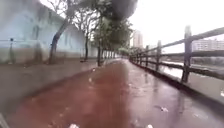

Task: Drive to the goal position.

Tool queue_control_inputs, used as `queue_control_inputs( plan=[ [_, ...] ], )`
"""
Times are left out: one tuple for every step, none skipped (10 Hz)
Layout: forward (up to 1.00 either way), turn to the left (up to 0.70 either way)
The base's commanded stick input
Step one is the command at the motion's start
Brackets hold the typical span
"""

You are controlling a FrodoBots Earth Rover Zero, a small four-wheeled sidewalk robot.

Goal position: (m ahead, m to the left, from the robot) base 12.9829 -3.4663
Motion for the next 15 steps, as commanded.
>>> queue_control_inputs(
  plan=[
    [0.85, -0.31],
    [0.85, -0.32],
    [0.85, -0.32],
    [0.85, -0.32],
    [0.85, -0.32],
    [0.85, -0.32],
    [0.85, -0.32],
    [0.85, -0.32],
    [0.85, -0.32],
    [0.85, -0.32],
    [0.85, -0.28],
    [0.85, -0.08],
    [0.85, -0.01],
    [0.85, 0.02],
    [0.85, 0.02]
  ],
)
